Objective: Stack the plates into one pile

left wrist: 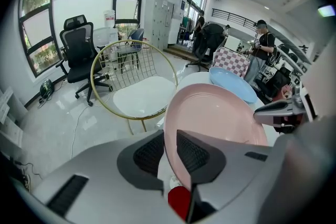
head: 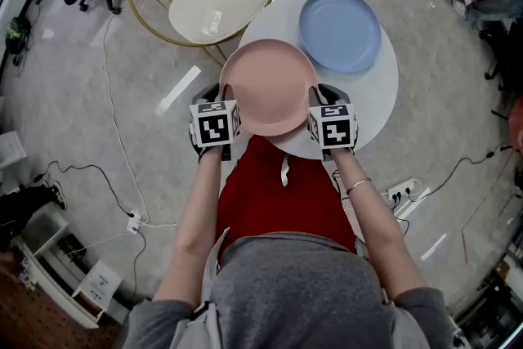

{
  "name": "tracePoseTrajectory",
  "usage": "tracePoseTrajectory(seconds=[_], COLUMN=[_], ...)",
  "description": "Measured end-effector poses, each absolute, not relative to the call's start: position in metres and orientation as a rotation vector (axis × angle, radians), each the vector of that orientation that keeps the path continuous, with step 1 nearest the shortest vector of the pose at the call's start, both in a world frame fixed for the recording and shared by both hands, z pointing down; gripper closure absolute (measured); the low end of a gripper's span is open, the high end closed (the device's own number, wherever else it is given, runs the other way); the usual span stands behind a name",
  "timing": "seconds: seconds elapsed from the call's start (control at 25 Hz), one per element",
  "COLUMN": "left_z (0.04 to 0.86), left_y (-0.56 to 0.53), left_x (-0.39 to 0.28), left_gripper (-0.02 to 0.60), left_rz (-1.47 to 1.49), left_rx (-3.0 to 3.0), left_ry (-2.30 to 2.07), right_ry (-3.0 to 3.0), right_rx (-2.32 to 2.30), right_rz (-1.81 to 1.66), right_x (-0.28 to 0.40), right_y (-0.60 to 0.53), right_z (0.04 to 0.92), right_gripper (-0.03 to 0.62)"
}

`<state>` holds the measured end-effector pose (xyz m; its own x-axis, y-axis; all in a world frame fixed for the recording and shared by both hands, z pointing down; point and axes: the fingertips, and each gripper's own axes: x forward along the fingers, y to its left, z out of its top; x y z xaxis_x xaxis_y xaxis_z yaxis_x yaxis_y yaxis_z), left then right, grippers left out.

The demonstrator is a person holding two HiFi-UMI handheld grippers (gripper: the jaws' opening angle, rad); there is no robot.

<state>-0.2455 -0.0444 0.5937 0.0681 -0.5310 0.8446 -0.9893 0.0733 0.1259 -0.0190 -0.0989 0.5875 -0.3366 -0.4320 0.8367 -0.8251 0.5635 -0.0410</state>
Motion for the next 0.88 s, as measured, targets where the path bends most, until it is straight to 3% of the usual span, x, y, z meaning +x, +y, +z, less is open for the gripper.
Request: tracePoseTrajectory(seconds=[0.4,0.88], left_z=[0.583,0.54], left_y=[-0.046,-0.116], left_x=[-0.258,-0.241], left_gripper=[0.46,0.459], left_rz=[0.772,0.778], left_rx=[1.58,1.807], left_ry=[-1.612,-1.58], right_ry=[-1.992,-1.958], right_rx=[1.074,1.331], right_rz=[0.634,0.729], right_x=[-0.013,0.028], right_y=[-0.1,-0.122], right_z=[0.58,0.557], right_gripper=[0.525,0.525])
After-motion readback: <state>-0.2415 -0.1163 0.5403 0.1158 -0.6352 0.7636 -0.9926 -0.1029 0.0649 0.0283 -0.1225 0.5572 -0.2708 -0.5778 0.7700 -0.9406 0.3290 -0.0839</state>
